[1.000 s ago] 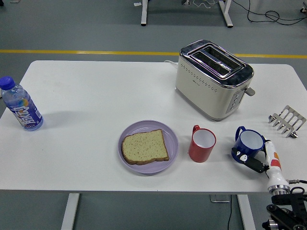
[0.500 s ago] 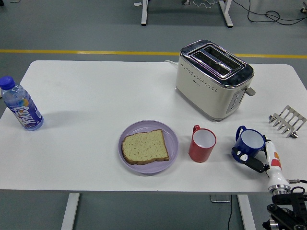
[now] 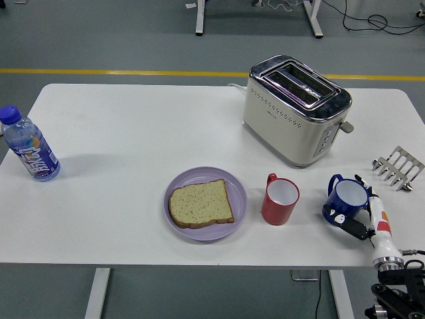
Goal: Pick up the cup,pour liquid into bread,place the cup on the desk
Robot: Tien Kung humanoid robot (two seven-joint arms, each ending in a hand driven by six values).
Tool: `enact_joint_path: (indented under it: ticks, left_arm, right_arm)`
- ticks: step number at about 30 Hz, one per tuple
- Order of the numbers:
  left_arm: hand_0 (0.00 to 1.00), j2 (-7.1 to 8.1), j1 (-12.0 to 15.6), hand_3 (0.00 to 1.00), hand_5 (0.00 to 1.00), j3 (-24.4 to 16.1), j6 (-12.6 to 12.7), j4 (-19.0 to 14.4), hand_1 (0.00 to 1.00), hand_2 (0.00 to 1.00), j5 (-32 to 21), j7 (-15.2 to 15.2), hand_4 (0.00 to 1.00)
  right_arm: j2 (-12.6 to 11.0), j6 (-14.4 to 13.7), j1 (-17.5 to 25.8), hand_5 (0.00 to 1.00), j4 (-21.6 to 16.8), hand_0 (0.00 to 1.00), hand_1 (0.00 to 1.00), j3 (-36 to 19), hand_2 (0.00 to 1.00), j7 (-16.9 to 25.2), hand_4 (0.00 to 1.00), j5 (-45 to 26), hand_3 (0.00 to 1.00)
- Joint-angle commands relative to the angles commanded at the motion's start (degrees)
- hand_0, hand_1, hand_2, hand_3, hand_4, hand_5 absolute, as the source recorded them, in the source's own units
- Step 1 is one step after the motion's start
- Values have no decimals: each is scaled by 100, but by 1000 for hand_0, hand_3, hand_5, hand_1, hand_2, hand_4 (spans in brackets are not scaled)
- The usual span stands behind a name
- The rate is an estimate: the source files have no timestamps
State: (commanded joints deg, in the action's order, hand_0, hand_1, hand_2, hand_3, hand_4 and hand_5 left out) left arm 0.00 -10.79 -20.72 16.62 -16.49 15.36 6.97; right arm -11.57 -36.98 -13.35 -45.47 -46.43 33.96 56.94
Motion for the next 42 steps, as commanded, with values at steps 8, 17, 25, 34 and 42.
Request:
enact_joint_path:
  ticks: [8, 17, 25, 34, 42]
  left_arm:
    - [679, 0, -3, 542, 998, -8, -1, -2, 683, 698, 22, 8, 251]
    - [679, 0, 2, 542, 998, -57, 1, -2, 683, 698, 103, 42, 251]
    - [679, 0, 9, 542, 998, -89, 0, -1, 683, 698, 157, 60, 251]
    - [679, 0, 30, 542, 998, -130, -6, -3, 683, 698, 236, 85, 251]
    - [679, 0, 40, 542, 998, -116, -13, -5, 683, 698, 220, 73, 251]
  right_arm:
    - [-31, 21, 62, 152, -110, 947, 840, -103, 960, -142, 998, 258, 998]
    - [-86, 0, 159, 79, -315, 967, 868, -253, 974, -405, 998, 698, 998]
    - [-134, 0, 270, 79, -524, 969, 868, -404, 976, -460, 998, 799, 998]
    - [-203, 0, 358, 82, -838, 978, 871, -517, 977, -521, 998, 914, 998]
    - [-246, 0, 443, 87, -1070, 983, 871, -566, 979, -587, 998, 1022, 998]
